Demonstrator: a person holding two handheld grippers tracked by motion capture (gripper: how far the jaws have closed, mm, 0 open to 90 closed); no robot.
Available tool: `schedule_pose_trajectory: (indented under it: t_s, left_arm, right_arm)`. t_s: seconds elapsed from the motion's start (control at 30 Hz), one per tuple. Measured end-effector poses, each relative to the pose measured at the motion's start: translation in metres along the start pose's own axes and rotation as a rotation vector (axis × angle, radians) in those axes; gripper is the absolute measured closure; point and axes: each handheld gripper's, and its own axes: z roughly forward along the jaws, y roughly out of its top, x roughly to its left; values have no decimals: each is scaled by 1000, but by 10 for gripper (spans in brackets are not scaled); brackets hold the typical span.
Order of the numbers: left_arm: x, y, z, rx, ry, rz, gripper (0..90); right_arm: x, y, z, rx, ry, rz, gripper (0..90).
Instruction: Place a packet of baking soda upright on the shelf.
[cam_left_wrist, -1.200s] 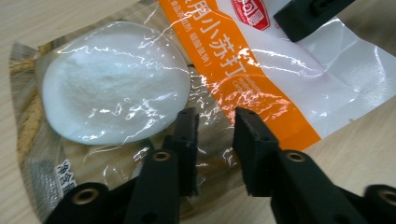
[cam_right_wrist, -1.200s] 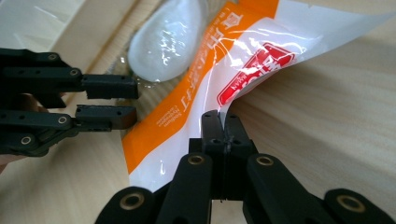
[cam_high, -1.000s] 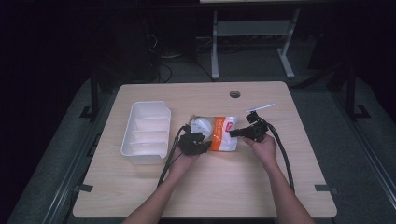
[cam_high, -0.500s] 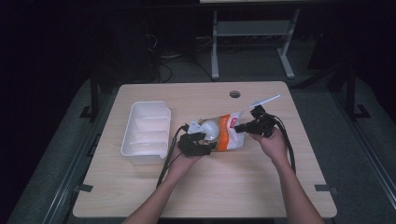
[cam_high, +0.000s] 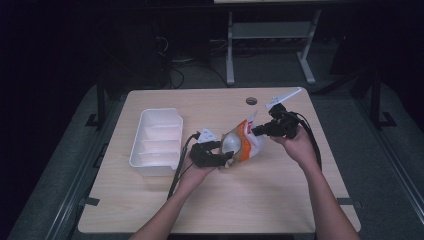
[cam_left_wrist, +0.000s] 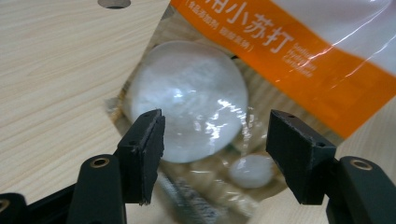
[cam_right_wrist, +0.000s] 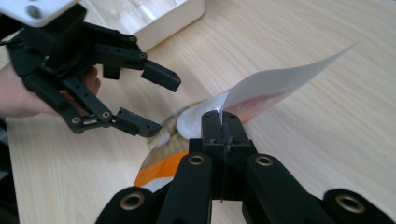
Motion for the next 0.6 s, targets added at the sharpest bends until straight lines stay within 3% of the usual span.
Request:
schedule_pose_trajectory:
  t_s: [0.27,0.4,0.6]
  left_arm:
    - [0,1,-5,-32,-24,-1,321]
    - [-2,2,-6,-44,-45,11,318]
    - [-5,3,-7,-65,-66,17,299]
  right_arm:
    - [10,19,-14,27,16,-74,900]
    - [20,27,-19,60,-15,-118,900]
    - [34,34,-26,94,-25,-190,900]
